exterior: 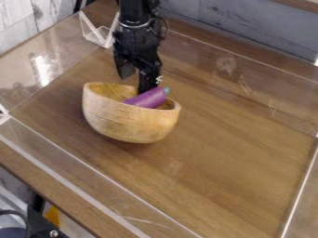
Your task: Put the purple eggplant in the brown bowl
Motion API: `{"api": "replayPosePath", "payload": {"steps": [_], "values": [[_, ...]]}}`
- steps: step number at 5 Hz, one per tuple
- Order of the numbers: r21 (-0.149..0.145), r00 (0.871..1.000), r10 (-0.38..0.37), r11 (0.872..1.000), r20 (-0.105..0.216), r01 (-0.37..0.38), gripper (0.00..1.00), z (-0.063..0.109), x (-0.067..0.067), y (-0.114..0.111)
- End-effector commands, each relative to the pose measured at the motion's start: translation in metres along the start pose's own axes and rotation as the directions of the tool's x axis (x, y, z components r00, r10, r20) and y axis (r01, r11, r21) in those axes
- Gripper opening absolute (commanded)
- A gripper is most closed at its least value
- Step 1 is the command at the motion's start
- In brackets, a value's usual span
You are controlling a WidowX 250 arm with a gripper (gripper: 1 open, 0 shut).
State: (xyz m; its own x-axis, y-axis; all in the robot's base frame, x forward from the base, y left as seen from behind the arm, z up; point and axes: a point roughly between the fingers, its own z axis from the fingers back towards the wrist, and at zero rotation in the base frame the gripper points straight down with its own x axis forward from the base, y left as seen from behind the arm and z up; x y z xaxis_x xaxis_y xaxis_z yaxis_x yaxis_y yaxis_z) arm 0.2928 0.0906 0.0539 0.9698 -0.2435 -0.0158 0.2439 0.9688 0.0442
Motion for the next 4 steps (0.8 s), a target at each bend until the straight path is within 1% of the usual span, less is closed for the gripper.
{"api": "replayPosePath", "payload": {"steps": [1, 2, 4], "values": [[0.018, 0.999, 0.006, 1.000, 0.033, -0.006, 0.00, 0.007, 0.005, 0.002], [0.020, 0.999, 0.009, 1.000, 0.036, -0.010, 0.00, 0.009, 0.006, 0.000], [0.033, 0.999, 0.013, 0.999, 0.037, -0.014, 0.00, 0.016, 0.005, -0.017]]}}
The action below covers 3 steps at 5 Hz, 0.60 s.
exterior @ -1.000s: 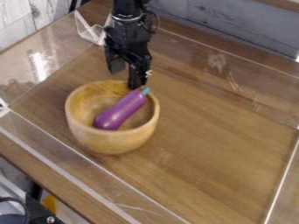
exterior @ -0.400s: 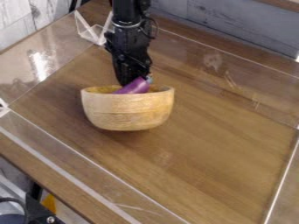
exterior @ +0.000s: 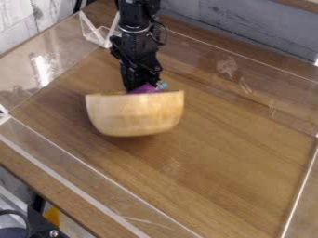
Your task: Put the purple eggplant in the brown bowl
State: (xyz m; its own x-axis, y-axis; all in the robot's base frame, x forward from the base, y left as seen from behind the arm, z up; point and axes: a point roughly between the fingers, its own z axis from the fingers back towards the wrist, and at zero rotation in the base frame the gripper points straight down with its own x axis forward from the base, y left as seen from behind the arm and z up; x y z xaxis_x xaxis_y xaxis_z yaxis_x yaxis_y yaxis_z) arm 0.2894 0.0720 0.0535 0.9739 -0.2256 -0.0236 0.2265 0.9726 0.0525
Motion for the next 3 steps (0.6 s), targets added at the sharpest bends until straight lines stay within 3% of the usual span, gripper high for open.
{"api": "replayPosePath", "payload": {"steps": [1, 3], "values": [[0.030, 0.999, -0.002, 1.000, 0.048, 0.001, 0.00, 0.020, 0.001, -0.007], [0.041, 0.998, 0.011, 0.999, 0.054, -0.013, 0.00, 0.031, 0.000, -0.016]]}}
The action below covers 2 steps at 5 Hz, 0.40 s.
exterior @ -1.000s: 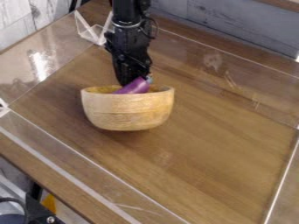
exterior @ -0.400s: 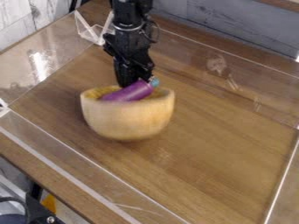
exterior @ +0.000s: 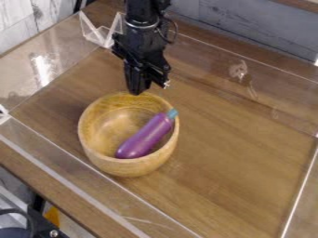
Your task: Put the purple eggplant in the brown bowl
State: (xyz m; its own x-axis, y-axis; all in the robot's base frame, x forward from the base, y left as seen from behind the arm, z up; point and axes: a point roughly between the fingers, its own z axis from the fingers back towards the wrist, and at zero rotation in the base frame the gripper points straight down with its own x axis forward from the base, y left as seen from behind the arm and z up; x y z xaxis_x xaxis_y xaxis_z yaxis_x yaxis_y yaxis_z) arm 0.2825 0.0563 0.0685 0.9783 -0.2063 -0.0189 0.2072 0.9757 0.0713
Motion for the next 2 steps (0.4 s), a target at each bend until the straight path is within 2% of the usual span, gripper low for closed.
{"api": "replayPosePath", "payload": {"steps": [1, 2], "values": [[0.017, 0.998, 0.004, 1.000, 0.057, -0.005, 0.00, 0.0172, 0.0038, -0.0039], [0.019, 0.998, 0.010, 1.000, 0.060, -0.012, 0.00, 0.0173, 0.0026, -0.0072]]}}
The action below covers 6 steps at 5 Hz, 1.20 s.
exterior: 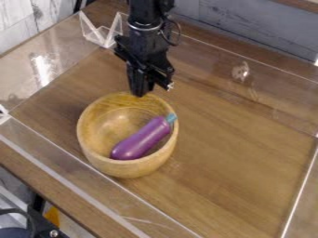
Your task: Put the purple eggplant in the brown bowl
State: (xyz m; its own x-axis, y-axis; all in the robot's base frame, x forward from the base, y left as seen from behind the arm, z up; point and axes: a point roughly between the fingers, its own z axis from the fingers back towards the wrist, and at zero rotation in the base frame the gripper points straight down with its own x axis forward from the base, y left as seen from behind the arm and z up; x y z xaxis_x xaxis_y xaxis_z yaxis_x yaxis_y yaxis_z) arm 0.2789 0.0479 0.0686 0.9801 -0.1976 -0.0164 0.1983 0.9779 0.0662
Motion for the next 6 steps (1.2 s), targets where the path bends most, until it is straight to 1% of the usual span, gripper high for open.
{"api": "replayPosePath", "payload": {"steps": [1, 4, 6], "values": [[0.016, 0.998, 0.012, 1.000, 0.063, -0.013, 0.00, 0.018, 0.005, -0.002], [0.002, 0.997, 0.030, 1.000, 0.074, -0.030, 0.00, 0.016, 0.004, -0.013], [-0.015, 0.996, 0.040, 0.999, 0.079, -0.039, 0.00, 0.013, 0.005, -0.020]]}}
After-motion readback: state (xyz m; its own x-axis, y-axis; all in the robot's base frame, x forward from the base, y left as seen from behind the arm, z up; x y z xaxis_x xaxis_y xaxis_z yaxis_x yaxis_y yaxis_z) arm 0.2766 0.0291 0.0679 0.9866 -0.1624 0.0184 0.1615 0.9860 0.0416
